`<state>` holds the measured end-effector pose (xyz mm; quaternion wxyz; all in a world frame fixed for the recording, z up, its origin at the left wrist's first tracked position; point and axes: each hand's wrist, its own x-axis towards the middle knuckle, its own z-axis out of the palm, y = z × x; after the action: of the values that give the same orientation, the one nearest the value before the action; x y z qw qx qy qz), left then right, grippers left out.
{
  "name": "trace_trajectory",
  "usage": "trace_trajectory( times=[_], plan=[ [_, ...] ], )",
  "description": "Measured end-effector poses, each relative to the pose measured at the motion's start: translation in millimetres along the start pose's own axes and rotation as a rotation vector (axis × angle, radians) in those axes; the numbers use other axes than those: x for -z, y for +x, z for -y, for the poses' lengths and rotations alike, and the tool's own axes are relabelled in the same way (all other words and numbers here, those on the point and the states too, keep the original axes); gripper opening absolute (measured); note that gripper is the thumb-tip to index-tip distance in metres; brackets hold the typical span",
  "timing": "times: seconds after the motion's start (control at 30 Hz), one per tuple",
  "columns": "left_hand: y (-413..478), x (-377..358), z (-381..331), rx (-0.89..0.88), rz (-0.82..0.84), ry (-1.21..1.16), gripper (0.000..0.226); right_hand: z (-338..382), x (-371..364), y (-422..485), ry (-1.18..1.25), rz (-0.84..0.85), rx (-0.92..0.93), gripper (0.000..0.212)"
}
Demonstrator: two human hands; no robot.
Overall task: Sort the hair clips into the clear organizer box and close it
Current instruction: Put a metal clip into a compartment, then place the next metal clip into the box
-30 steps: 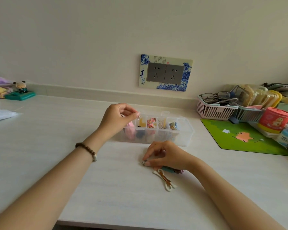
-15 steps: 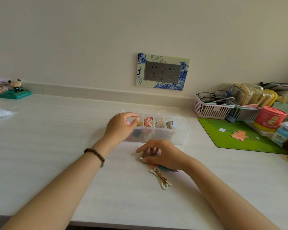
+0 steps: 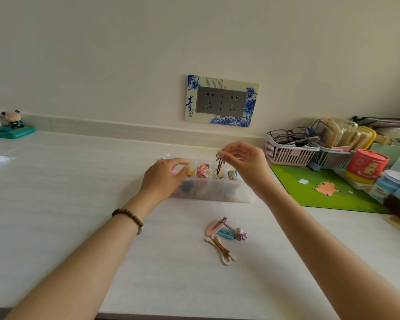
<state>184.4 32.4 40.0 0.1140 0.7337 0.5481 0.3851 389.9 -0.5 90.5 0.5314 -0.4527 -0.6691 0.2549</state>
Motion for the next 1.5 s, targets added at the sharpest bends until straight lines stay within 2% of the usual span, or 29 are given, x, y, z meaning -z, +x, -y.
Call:
trace_trajectory(
  times=[0.1, 0.23, 0.33, 0.43, 0.57, 0.63, 0.7, 0.77, 0.87, 0.93, 1.0, 1.07, 1.33, 1.5],
  plan=[
    [0.0, -1.5, 1.8, -0.008, -0.016, -0.007, 0.027, -2.7, -2.3, 22.2, -0.002, -0.048, -0.035, 0.007],
    [0.0, -2.6, 3.5, -0.022, -0.026, 0.001, 0.029, -18.9, -7.6, 38.8, -0.142, 0.005, -0.117, 0.007],
    [-0.5, -2.4, 2.8, -0.044, -0.042, 0.005, 0.029, -32.3, -3.4, 38.7, -0.408, 0.106, -0.168, 0.016],
    [-0.9, -2.0, 2.3, -0.055, -0.048, 0.012, 0.03, -34.4, 3.0, 31.4, -0.578, 0.09, -0.1, 0.023],
    [-4.4, 0.0, -1.1, -0.134, -0.081, -0.001, 0.029, -18.2, 12.5, 11.8, -0.478, 0.027, -0.002, 0.018],
    [-7.2, 3.0, -6.9, -0.254, -0.109, -0.005, 0.032, -9.6, 17.9, -3.4, -0.384, 0.109, 0.025, 0.016],
    [-12.4, 5.5, -17.0, -0.387, -0.102, -0.046, 0.034, -6.4, 24.2, -20.6, -0.316, 0.267, -0.006, 0.015],
    [-19.9, 6.2, -28.7, -0.448, -0.024, -0.149, 0.024, -8.7, 31.0, -36.1, -0.367, 0.423, -0.059, 0.015],
    [-31.6, 3.0, -42.8, -0.324, 0.322, -0.251, 0.017, -12.9, 40.7, -54.7, -0.496, 0.615, -0.116, 0.014],
    [-35.3, -5.3, -44.1, -0.25, 0.52, -0.157, 0.027, -15.5, 46.1, -62.4, -0.526, 0.659, -0.151, 0.016],
    [-37.8, -13.7, -42.5, -0.205, 0.616, -0.079, 0.04, -18.6, 49.1, -67.2, -0.544, 0.67, -0.178, 0.02],
    [-38.9, -18.9, -40.3, -0.183, 0.644, -0.064, 0.043, -20.9, 48.4, -70.7, -0.553, 0.677, -0.186, 0.021],
    [-37.9, -24.6, -33.9, -0.143, 0.657, -0.168, 0.022, -25.9, 45.3, -72.5, -0.541, 0.585, -0.2, 0.011],
    [-36.5, -26.7, -30.7, -0.125, 0.63, -0.205, 0.016, -33.9, 49.2, -73.4, -0.636, 0.47, -0.176, 0.018]
  ],
)
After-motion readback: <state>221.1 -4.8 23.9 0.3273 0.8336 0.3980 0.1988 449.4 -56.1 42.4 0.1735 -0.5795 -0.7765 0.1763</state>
